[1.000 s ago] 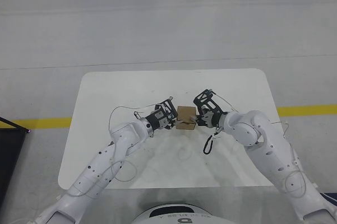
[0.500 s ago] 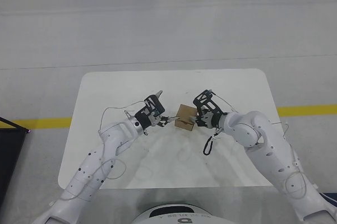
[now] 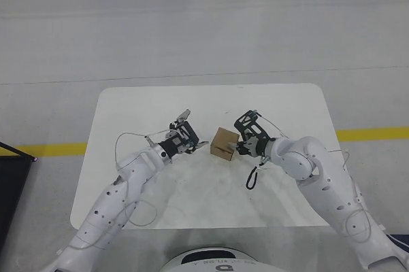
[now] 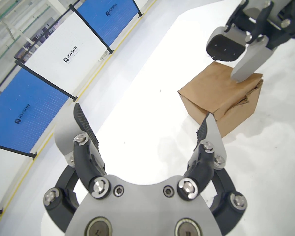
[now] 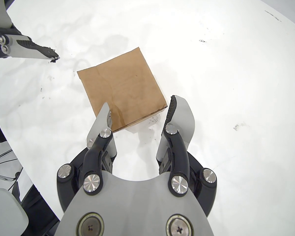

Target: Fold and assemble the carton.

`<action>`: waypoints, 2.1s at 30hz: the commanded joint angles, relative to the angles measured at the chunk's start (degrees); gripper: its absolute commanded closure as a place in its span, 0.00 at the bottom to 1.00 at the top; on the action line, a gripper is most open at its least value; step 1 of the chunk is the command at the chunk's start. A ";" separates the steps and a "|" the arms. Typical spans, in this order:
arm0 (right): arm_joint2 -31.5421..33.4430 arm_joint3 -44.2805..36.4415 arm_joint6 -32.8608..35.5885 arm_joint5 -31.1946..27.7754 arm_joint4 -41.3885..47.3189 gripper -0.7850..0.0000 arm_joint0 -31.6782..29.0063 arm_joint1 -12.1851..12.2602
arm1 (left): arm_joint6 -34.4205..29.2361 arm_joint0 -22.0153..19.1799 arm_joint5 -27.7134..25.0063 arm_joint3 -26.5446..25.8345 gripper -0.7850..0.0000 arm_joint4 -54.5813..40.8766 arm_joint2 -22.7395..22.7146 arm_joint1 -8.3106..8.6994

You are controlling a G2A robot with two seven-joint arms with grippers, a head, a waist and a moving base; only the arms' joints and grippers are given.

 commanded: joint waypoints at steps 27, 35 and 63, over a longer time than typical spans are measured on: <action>-0.09 0.55 1.30 -0.87 0.79 0.41 0.52 -0.14 | -6.44 -5.27 -2.93 2.15 0.18 7.09 6.19 -1.08; 0.23 1.84 1.69 -0.23 5.09 0.41 1.21 -0.40 | -6.21 -6.13 -2.16 3.36 0.16 6.73 6.99 -1.47; -2.40 17.70 3.25 0.57 22.95 0.49 11.03 -2.39 | -4.51 -5.01 -0.75 4.34 0.21 3.72 4.12 -1.31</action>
